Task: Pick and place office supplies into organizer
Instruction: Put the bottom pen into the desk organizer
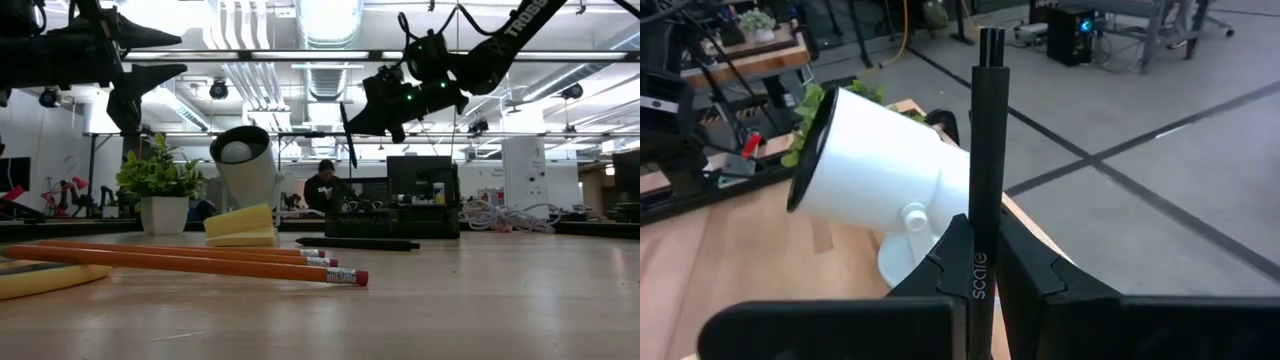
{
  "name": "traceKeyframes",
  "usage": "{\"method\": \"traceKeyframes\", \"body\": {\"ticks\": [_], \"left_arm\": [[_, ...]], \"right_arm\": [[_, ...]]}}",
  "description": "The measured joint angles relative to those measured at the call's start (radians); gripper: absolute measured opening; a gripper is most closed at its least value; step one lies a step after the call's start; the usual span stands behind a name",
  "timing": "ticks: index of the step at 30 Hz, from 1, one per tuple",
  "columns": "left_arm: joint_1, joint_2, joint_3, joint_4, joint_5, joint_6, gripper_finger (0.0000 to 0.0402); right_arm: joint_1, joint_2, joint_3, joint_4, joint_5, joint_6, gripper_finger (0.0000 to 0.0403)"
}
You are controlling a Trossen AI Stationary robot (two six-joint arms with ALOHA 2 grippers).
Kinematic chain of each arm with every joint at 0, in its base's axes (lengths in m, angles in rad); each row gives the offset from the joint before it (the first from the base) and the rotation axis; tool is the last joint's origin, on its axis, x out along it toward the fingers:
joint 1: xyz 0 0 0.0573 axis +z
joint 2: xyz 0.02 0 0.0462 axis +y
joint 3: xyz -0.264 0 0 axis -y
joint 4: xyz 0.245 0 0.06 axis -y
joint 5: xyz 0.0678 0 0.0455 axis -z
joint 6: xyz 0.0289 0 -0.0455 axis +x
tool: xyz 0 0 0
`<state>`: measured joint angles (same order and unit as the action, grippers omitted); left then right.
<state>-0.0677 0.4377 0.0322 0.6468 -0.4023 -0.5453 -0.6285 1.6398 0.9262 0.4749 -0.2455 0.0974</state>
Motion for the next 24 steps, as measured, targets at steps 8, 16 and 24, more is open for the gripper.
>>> {"method": "traceKeyframes", "body": {"ticks": [8, 16, 24], "left_arm": [[0.000, 0.000, 0.000, 0.000, 0.000, 0.000, 0.0167], [0.000, 0.003, 0.000, 0.000, -0.001, 0.000, 0.0167], [0.000, 0.004, 0.000, 0.001, -0.001, -0.001, 0.0167]], "right_arm": [[0.004, 0.000, 0.000, -0.067, -0.044, -0.025, 0.0013], [0.003, 0.016, -0.003, -0.009, -0.046, -0.037, 0.0013], [0.002, 0.079, -0.003, 0.098, -0.070, 0.047, 0.0013]]}}
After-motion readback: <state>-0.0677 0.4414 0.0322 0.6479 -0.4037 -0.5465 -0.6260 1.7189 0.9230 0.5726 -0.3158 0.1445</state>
